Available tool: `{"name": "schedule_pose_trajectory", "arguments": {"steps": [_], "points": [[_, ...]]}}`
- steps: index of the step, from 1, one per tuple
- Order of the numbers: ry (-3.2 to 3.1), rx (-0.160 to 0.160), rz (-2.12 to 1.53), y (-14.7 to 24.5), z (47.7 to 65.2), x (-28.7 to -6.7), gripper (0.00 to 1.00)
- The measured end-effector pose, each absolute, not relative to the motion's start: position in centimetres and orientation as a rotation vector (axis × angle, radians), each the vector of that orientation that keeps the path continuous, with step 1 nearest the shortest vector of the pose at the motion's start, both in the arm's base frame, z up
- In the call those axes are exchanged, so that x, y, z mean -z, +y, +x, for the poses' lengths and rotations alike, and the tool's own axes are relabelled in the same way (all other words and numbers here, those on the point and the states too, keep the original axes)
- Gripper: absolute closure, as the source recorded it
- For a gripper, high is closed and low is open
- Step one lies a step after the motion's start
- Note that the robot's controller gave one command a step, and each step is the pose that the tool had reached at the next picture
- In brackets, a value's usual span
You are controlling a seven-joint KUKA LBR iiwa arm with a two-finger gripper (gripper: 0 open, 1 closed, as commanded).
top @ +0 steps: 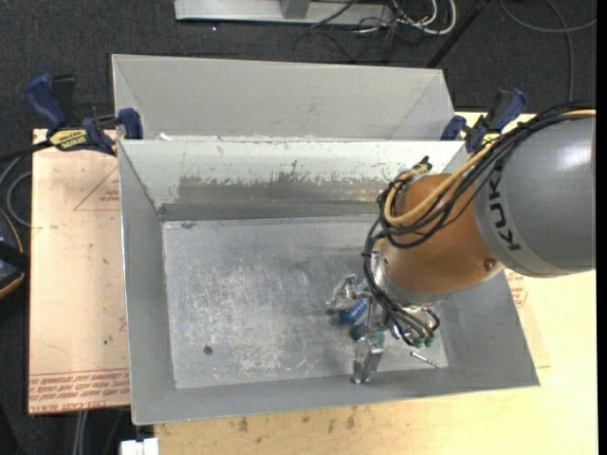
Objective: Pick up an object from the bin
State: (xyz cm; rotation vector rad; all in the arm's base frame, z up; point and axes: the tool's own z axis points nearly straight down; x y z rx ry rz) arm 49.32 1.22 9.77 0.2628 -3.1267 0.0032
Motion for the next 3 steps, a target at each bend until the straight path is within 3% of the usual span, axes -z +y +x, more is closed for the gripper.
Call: {"name": "schedule_pose_trajectory", "arguments": {"steps": [1, 2, 3], "points": [[-3.134, 0.004, 0.315, -6.9, 52.5, -7.2, 0.0], [-2.988, 0.003, 0.981, -3.7, 51.9, -9.1, 0.0], [-3.026, 0.0, 0.877, -9.9, 58.0, -7.2, 0.0]]}}
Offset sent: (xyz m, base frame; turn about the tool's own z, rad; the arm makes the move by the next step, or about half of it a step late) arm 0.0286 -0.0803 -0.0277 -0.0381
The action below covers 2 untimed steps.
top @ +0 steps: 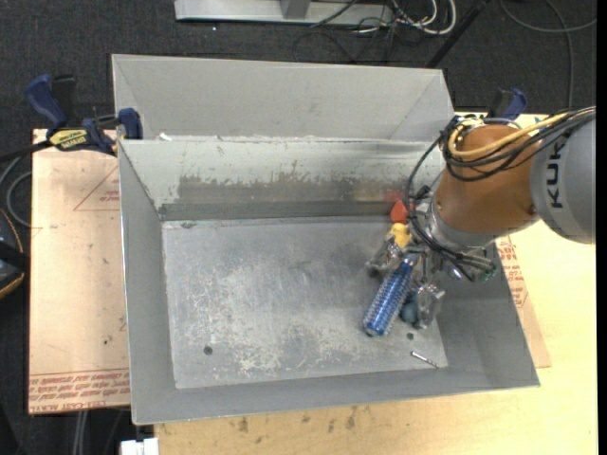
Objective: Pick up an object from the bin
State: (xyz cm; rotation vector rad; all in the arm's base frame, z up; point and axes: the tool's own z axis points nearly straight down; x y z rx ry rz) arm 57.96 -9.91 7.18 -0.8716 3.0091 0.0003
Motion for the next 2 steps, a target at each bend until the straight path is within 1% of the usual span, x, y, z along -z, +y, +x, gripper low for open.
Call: {"name": "schedule_pose_trajectory", "arguments": {"steps": [1, 2], "points": [[2.997, 0.0, -0.88, -9.5, 58.1, -7.5, 1.0], [3.0, 0.005, -0.903, -9.8, 56.0, -22.8, 1.0]]}}
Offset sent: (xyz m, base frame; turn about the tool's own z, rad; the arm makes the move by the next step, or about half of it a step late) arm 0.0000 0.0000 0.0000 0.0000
